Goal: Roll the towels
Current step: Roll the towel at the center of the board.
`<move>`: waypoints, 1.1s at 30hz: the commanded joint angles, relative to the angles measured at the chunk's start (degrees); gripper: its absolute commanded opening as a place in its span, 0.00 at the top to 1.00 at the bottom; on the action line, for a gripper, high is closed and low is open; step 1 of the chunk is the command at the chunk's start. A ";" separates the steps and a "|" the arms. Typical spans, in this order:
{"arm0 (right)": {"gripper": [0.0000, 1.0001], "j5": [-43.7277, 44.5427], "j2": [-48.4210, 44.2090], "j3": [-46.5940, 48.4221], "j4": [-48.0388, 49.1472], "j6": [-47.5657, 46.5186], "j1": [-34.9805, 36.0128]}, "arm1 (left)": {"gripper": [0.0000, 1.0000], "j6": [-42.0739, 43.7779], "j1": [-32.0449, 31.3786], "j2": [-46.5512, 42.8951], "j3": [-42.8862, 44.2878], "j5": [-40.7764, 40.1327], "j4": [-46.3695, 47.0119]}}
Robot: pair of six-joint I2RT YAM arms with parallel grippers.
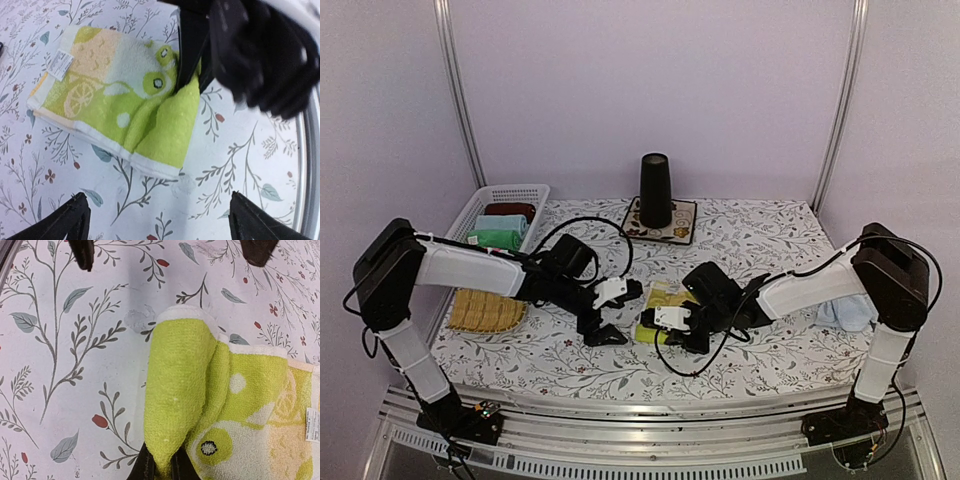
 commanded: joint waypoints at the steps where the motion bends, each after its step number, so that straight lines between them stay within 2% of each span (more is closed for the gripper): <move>1: 0.98 -8.25 2.56 2.45 -5.45 3.85 -2.36 | 0.03 1.98 -1.06 -6.56 -12.76 -11.13 19.96; 6: 0.98 -15.81 4.73 5.61 -10.13 6.65 -5.44 | 0.04 9.22 -5.15 -8.75 -18.58 -17.60 28.61; 13: 0.97 -26.57 7.48 9.21 -16.50 9.80 -9.43 | 0.08 12.26 -10.00 -6.04 -20.75 -22.40 37.36; 19: 0.97 -34.98 10.48 12.43 -21.17 12.32 -12.64 | 0.23 16.72 -13.86 -1.91 -20.21 -25.21 42.15; 22: 0.97 -38.70 12.15 14.54 -22.78 13.50 -13.70 | 0.30 19.11 -15.71 -0.26 -19.29 -25.44 42.06; 31: 0.96 -41.82 16.60 20.18 -27.47 15.37 -15.18 | 0.37 20.03 -16.66 4.86 -12.68 -28.33 38.29; 33: 0.96 -41.79 17.15 20.90 -28.18 15.58 -15.35 | 0.43 20.44 -16.73 6.80 -10.58 -28.70 36.77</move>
